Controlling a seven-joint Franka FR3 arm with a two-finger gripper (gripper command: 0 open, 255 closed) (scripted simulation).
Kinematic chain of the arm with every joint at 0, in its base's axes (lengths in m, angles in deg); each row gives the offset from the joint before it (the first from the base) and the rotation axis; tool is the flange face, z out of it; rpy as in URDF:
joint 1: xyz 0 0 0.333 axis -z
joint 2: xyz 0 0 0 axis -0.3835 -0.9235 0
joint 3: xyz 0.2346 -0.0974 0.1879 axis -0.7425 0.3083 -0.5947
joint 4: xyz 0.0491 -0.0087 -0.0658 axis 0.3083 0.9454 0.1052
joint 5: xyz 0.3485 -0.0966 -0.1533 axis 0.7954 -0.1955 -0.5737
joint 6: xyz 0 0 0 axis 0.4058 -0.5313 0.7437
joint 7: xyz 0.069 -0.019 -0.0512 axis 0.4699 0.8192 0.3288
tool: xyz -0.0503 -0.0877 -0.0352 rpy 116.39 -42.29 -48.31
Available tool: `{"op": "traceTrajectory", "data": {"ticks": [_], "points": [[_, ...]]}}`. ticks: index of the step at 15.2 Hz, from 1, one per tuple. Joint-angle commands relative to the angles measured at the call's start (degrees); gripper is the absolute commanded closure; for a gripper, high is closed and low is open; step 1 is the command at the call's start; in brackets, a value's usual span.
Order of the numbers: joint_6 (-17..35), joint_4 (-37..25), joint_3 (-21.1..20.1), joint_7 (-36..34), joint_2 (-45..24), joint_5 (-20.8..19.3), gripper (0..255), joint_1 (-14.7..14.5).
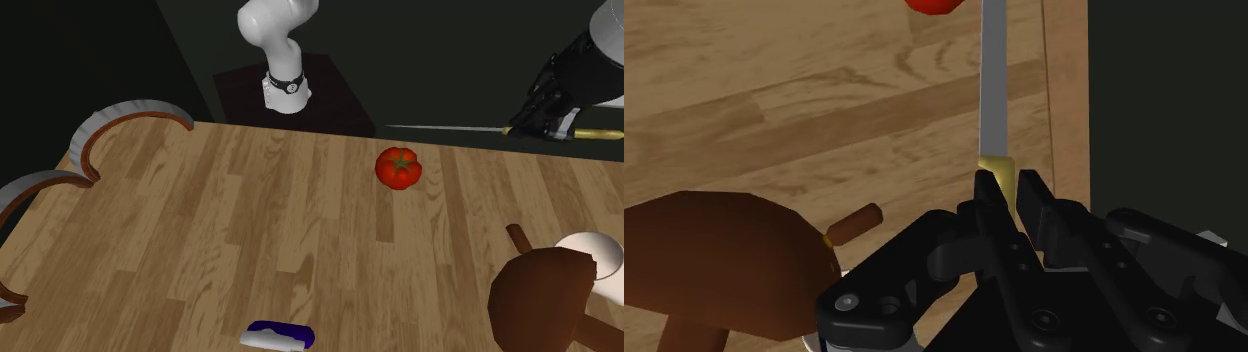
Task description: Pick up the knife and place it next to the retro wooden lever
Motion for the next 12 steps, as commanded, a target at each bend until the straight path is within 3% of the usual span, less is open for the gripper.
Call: {"op": "traceTrajectory", "data": {"ticks": [1,5,7,12], "points": [[-1.5,-4.9,-0.8,-2.6,-2.9,0.6,255,-1.0],[-4.0,-14.0,-2.3,-7.6,-8.6,1.5,255,-3.0],[-7.2,-23.6,-3.4,-10.9,-14.4,2.3,255,-3.7],[0.0,-11.4,-2.8,-9.4,-9.6,1.4,255,-5.4]]}}
